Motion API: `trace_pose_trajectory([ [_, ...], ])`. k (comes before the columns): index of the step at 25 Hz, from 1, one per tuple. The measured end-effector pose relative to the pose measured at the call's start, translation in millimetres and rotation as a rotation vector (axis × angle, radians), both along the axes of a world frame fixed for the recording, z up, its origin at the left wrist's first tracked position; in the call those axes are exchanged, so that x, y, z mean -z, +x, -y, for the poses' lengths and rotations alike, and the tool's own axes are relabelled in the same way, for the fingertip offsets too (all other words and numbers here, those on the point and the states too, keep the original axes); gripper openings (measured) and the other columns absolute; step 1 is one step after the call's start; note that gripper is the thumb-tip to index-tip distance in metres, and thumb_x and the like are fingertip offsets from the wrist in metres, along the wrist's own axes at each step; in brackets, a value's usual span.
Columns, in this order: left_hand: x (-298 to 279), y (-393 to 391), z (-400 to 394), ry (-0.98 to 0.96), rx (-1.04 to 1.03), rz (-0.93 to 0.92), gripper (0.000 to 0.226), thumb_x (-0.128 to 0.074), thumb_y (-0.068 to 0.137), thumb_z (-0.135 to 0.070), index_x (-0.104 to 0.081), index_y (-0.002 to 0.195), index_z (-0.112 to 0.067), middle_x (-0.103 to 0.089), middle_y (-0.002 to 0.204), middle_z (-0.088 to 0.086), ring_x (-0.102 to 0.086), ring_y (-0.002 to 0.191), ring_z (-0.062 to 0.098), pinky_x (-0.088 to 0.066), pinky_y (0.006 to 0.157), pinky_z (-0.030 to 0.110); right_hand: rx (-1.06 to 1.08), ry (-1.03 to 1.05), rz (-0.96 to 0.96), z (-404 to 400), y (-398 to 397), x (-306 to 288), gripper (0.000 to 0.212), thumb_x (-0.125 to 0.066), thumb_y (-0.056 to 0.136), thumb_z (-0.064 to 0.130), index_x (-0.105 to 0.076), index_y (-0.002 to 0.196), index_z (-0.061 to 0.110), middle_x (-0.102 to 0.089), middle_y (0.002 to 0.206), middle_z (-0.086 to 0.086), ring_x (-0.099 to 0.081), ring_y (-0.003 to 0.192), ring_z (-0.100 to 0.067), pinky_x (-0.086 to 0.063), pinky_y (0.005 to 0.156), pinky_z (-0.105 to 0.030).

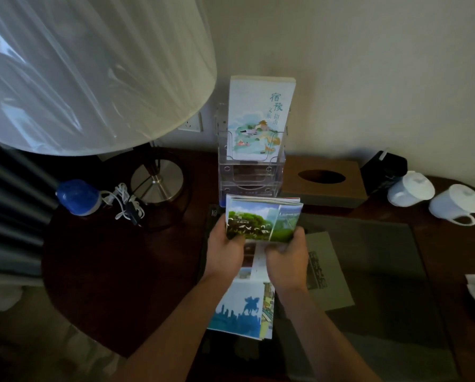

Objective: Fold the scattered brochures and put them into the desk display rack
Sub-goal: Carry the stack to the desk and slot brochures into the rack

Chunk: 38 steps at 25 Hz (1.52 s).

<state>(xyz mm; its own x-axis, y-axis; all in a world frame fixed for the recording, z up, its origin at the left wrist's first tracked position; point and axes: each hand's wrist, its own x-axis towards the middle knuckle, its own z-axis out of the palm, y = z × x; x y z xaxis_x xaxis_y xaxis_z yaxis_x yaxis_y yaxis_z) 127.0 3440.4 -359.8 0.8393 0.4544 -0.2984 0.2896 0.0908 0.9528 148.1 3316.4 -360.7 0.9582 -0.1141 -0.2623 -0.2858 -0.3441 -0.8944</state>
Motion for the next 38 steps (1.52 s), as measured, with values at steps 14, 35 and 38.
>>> trace_pose_trajectory([
  [14, -28.7, 77.3, -39.5, 0.603, 0.082, 0.071, 0.021, -0.056, 0.093, -0.027, -0.050, 0.109, -0.039, -0.066, 0.105, -0.010, -0.066, 0.097, 0.015, -0.057, 0.078, 0.037, -0.180, -0.004, 0.195, -20.2, 101.1, -45.8, 0.046, -0.063, 0.090, -0.001, -0.057, 0.115, 0.037, -0.067, 0.093, 0.032, -0.061, 0.091, 0.015, -0.042, 0.071, -0.003],
  [35, -24.2, 196.7, -63.0, 0.664, 0.014, -0.042, 0.039, -0.068, 0.089, -0.013, -0.051, 0.124, -0.015, -0.064, 0.122, 0.009, -0.064, 0.113, 0.028, -0.054, 0.083, 0.031, -0.305, -0.392, 0.162, -55.7, 241.0, -43.9, 0.032, -0.072, 0.086, 0.021, -0.059, 0.115, 0.017, -0.071, 0.108, -0.009, -0.067, 0.097, -0.031, -0.055, 0.077, -0.036],
  [38, -26.7, 194.2, -58.4, 0.654, -0.083, 0.007, 0.057, -0.070, 0.084, -0.011, -0.046, 0.135, -0.010, -0.053, 0.134, 0.013, -0.049, 0.127, 0.032, -0.045, 0.104, 0.052, -0.283, -0.365, 0.209, -54.1, 237.9, -49.7, 0.038, -0.073, 0.082, 0.025, -0.052, 0.113, 0.019, -0.070, 0.107, -0.008, -0.067, 0.095, -0.030, -0.059, 0.079, -0.047],
])
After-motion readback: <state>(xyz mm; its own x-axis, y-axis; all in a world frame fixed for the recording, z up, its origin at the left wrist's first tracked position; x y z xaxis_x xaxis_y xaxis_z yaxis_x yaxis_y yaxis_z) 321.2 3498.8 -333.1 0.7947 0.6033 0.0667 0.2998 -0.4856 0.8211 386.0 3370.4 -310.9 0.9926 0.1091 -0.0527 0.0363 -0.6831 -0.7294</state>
